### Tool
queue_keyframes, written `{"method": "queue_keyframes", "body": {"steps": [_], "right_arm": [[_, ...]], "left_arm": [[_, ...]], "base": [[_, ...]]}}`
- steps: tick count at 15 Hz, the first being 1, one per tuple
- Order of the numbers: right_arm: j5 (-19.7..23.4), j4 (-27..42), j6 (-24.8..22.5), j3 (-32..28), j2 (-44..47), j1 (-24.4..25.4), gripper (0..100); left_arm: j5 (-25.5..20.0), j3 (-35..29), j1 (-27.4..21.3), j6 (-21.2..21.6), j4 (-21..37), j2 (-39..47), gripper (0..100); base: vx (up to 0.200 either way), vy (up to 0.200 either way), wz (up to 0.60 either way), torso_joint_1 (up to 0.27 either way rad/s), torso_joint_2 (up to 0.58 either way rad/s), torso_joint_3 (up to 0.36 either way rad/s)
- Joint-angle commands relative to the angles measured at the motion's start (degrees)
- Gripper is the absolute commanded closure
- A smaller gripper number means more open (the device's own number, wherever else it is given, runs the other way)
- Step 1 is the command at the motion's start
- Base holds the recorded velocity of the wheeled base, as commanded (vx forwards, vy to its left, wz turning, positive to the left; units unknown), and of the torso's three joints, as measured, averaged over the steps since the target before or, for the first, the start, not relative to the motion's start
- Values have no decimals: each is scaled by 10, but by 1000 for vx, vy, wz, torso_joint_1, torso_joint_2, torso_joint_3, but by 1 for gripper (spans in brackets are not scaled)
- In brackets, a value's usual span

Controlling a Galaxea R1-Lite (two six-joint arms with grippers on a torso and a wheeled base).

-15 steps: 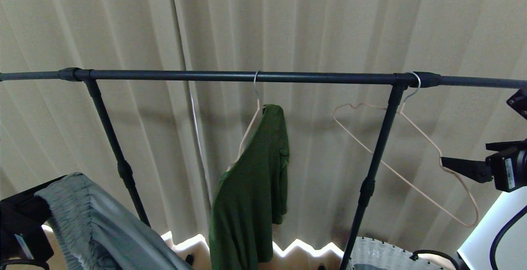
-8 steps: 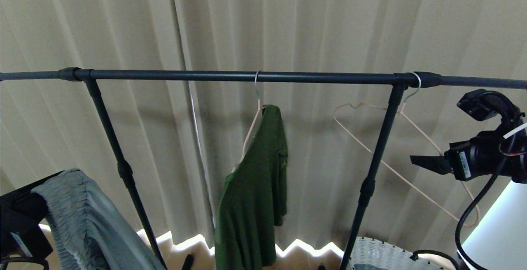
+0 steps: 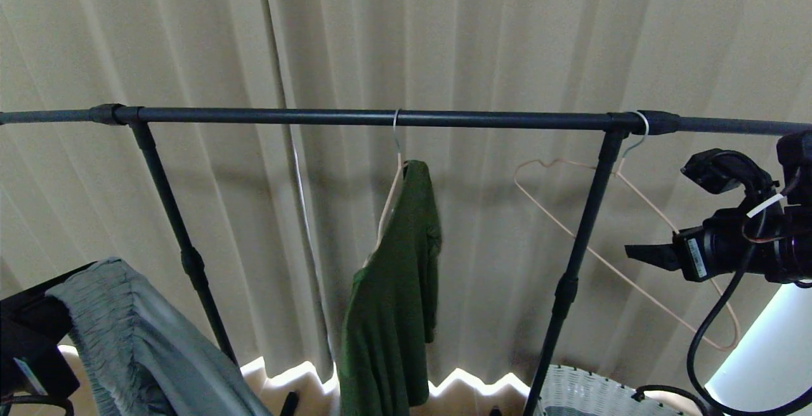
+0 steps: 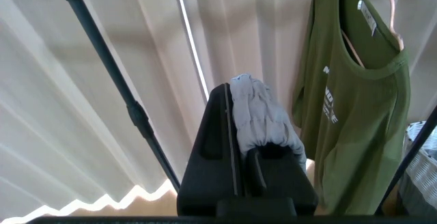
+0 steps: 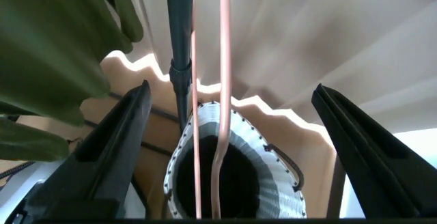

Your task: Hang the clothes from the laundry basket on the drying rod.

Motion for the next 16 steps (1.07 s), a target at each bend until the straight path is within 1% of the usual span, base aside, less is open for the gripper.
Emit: {"method": "queue_keyframes", "body": {"steps": [1, 9, 11, 13, 16], "right_arm": [[0, 0, 0, 0, 2, 0, 100], [0, -8, 1, 6, -8, 0, 100], [0, -11, 10, 4, -18, -1, 100], [0, -37, 26, 9, -33, -1, 100], [-1, -49, 29, 22, -58, -1, 100]], "left_arm": [[0, 1, 1, 0, 0, 0, 100], [0, 1, 0, 1, 0, -2, 100], [-1, 1, 1, 0, 0, -2, 100], [0, 1, 1, 0, 0, -1, 100], [0, 1, 0, 0, 0, 2, 100]], "base": [[0, 0, 0, 0, 0, 0], [0, 0, 0, 0, 0, 0], [0, 0, 0, 0, 0, 0], [0, 0, 0, 0, 0, 0], [0, 0, 0, 0, 0, 0]]}}
